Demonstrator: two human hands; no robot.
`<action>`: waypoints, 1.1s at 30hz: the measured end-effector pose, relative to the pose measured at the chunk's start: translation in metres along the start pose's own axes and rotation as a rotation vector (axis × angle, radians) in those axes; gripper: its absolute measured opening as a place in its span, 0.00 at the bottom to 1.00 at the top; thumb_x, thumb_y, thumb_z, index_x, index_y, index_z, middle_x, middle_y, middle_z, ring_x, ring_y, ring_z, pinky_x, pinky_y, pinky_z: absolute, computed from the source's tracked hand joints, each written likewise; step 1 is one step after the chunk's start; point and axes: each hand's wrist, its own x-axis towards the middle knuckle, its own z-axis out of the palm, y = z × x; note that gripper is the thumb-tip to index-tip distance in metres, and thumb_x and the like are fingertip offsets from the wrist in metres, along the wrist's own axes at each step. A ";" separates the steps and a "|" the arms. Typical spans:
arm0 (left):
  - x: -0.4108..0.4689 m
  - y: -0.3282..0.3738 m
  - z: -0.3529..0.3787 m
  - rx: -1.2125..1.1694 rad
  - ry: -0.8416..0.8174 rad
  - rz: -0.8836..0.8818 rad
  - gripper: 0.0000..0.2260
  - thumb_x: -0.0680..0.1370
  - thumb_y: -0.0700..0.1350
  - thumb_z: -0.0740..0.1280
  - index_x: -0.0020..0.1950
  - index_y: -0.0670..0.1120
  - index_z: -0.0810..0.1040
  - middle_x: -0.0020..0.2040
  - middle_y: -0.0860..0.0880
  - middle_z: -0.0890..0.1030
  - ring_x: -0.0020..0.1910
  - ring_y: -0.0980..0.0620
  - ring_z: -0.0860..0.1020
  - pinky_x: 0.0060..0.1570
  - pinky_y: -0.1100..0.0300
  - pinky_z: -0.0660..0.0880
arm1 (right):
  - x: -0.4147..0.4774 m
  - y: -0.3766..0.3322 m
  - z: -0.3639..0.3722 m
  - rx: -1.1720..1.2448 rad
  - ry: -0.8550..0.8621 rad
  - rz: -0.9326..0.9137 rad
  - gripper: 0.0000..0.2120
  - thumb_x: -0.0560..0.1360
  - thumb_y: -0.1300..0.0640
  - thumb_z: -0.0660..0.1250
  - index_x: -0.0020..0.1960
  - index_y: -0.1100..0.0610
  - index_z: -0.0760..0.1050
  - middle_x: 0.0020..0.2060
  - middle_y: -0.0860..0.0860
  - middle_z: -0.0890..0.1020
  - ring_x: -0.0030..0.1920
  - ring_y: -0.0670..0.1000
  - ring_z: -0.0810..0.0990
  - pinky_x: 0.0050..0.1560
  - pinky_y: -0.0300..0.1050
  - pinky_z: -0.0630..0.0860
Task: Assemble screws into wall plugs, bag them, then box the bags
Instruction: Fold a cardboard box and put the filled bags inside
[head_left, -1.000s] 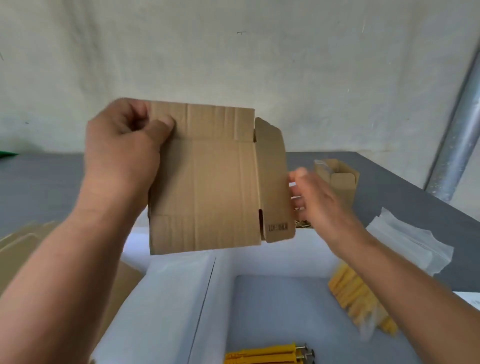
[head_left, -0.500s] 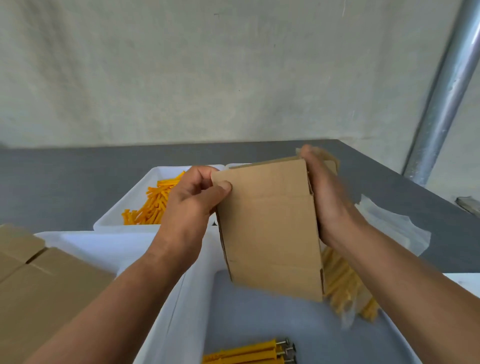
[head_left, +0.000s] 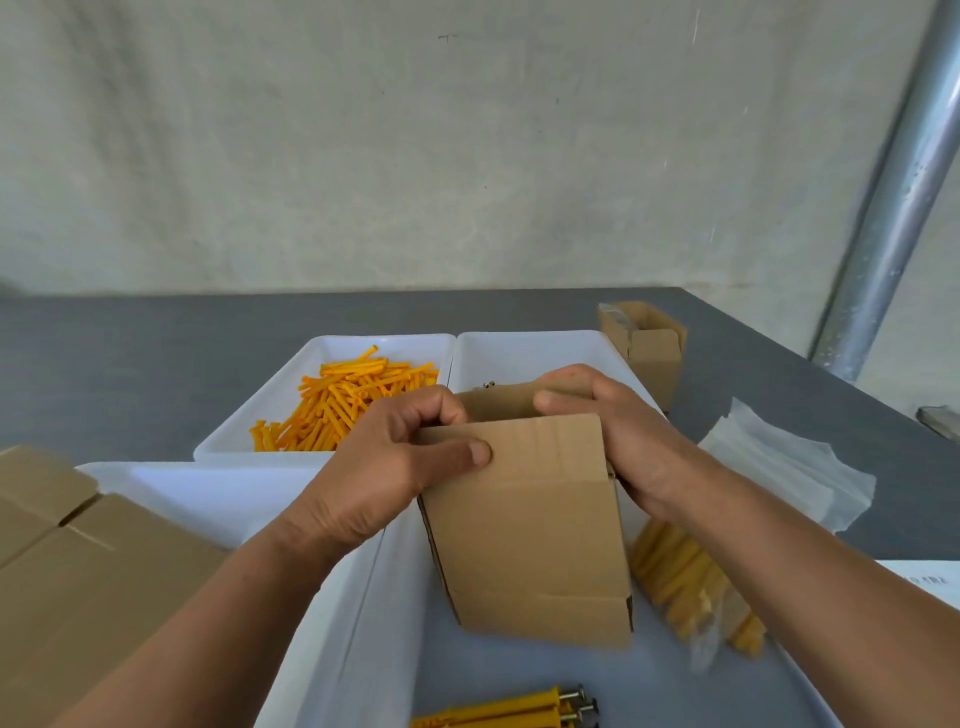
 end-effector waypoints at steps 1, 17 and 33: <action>0.000 0.000 0.001 0.033 -0.014 0.007 0.10 0.64 0.48 0.74 0.29 0.51 0.74 0.29 0.57 0.72 0.30 0.60 0.69 0.30 0.70 0.65 | 0.001 0.001 0.000 -0.011 0.006 0.003 0.07 0.71 0.47 0.71 0.49 0.43 0.80 0.42 0.44 0.84 0.48 0.48 0.82 0.52 0.51 0.77; 0.004 -0.001 -0.002 0.211 0.030 -0.159 0.08 0.72 0.49 0.74 0.40 0.46 0.80 0.33 0.56 0.77 0.34 0.59 0.74 0.34 0.67 0.70 | -0.001 -0.022 -0.007 -0.085 -0.174 0.014 0.23 0.76 0.37 0.56 0.54 0.49 0.84 0.55 0.52 0.84 0.59 0.52 0.80 0.58 0.48 0.73; -0.001 -0.001 0.008 0.700 0.296 -0.037 0.14 0.67 0.55 0.73 0.46 0.50 0.74 0.47 0.52 0.76 0.46 0.53 0.75 0.48 0.60 0.71 | -0.006 -0.010 -0.002 -0.353 -0.144 -0.004 0.07 0.78 0.53 0.65 0.50 0.52 0.81 0.43 0.47 0.84 0.42 0.42 0.82 0.43 0.35 0.76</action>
